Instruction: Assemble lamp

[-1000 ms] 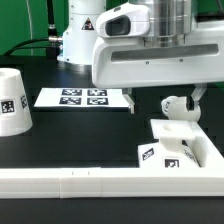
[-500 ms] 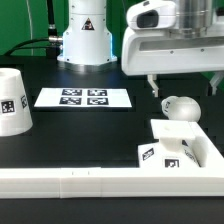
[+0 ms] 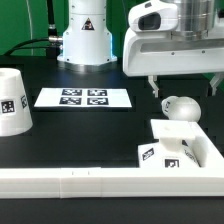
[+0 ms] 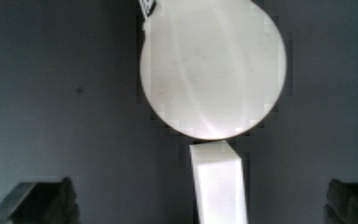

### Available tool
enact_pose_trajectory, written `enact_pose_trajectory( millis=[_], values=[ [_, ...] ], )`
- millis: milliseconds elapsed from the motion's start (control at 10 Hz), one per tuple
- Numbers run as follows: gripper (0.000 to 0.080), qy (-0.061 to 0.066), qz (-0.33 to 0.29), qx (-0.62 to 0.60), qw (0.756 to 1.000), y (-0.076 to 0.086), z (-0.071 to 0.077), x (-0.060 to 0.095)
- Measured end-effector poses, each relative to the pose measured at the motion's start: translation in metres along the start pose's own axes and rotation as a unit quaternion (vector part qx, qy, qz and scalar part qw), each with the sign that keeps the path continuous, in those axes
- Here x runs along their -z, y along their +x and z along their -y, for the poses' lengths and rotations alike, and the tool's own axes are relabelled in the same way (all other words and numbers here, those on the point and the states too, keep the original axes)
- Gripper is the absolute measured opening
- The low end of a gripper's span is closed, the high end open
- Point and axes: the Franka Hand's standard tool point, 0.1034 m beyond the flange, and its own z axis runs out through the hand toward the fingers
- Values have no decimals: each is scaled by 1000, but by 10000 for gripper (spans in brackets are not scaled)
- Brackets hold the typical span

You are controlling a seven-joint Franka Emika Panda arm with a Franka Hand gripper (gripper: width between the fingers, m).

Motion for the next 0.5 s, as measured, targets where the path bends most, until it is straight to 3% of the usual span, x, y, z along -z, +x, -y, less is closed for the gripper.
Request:
enact_pose_trajectory(
  millis=[200, 500],
  values=[
    [698, -16, 103, 36, 994, -17, 6, -3],
    [698, -23, 196, 37, 980, -21, 5, -5]
  ],
)
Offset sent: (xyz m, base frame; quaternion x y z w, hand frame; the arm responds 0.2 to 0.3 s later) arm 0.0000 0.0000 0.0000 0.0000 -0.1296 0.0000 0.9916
